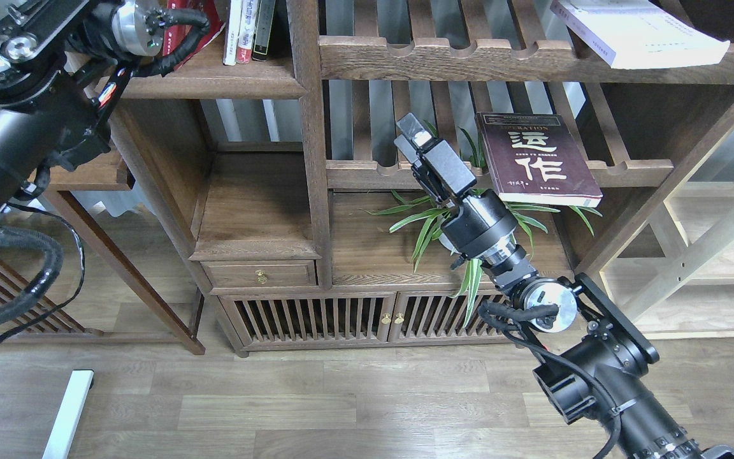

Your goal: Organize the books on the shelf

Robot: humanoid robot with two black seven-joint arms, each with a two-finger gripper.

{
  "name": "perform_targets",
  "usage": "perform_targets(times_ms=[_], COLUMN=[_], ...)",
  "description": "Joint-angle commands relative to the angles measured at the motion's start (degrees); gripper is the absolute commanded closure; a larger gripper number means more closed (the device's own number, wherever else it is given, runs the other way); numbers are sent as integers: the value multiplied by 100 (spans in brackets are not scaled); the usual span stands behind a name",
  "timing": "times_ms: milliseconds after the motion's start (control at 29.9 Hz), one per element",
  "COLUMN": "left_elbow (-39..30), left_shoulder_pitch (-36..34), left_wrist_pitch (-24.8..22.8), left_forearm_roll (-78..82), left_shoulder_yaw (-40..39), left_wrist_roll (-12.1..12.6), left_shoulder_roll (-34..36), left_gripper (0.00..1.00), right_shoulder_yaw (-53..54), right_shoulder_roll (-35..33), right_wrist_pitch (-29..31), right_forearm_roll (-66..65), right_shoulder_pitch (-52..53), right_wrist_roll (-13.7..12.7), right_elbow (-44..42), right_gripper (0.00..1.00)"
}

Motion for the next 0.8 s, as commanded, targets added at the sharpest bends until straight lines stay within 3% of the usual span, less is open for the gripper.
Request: perform_targets(times_ms=[0, 201, 401, 568, 669, 769], left_elbow=[12, -23, -488, -866, -1147, -1446], left_shoulder_pitch=[-98, -116, -90, -72, -28, 86], left_wrist_pitch=[0, 70, 483, 528, 545, 554], left_forearm_roll=[-9, -26, -35, -44, -44, -44], left_shoulder_yaw=[-26, -237, -299, -299, -290, -290], left_wrist_roll=[5, -21, 49, 58, 58, 49], left_shoulder_roll=[-3, -4, 180, 287, 400, 602], left_gripper=[36, 36, 19, 13, 3, 2], right_shoulder_yaw=[0, -17, 26, 53, 53, 53], right_shoulder_roll=[-13, 14, 14, 14, -4, -13], right_wrist_pitch=[0, 0, 0, 0, 0, 0], right_forearm_roll=[0, -9, 0, 0, 0, 0], right_shoulder_pitch=[-17, -44, -8, 9, -26, -105], right_wrist_roll=[0, 0, 0, 0, 0, 0], right_elbow=[0, 0, -18, -44, -44, -44], right_gripper=[16, 16, 16, 14, 13, 12])
